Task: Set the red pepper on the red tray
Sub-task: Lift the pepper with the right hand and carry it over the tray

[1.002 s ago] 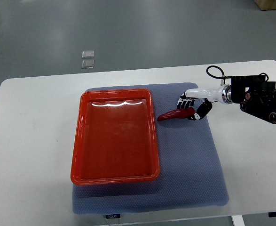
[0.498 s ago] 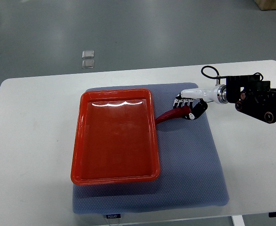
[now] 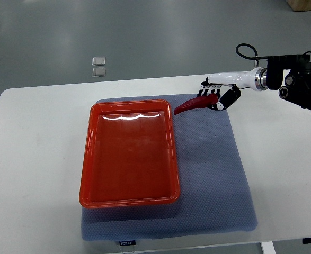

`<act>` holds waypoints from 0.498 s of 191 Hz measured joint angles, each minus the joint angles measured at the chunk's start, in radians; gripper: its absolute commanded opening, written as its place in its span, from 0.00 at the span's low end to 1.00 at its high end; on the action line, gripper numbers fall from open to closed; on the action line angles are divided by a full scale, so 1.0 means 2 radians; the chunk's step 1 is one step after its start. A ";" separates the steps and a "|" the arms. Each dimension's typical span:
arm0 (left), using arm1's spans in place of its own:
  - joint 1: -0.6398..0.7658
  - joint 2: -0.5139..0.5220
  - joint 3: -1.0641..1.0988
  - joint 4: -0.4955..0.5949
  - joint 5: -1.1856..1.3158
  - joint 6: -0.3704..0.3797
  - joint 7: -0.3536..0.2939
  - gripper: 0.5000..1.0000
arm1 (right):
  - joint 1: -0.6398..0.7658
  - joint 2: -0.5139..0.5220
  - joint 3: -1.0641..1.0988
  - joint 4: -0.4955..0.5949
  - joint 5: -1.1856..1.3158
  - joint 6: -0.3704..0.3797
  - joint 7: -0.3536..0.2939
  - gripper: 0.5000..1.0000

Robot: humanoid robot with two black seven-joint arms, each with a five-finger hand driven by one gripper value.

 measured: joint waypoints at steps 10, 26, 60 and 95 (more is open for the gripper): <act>0.000 0.000 0.000 0.000 0.000 0.000 0.000 1.00 | 0.007 0.004 0.000 0.002 0.001 0.000 0.000 0.00; 0.000 0.000 0.001 -0.001 0.000 0.000 0.000 1.00 | 0.015 0.018 0.000 0.002 0.008 0.000 -0.001 0.00; 0.000 0.000 0.001 -0.002 0.000 0.000 0.000 1.00 | 0.017 0.075 -0.001 -0.003 0.021 -0.006 -0.001 0.00; 0.000 0.000 0.001 -0.002 0.000 0.000 0.000 1.00 | 0.008 0.146 -0.004 -0.037 0.022 -0.022 -0.001 0.00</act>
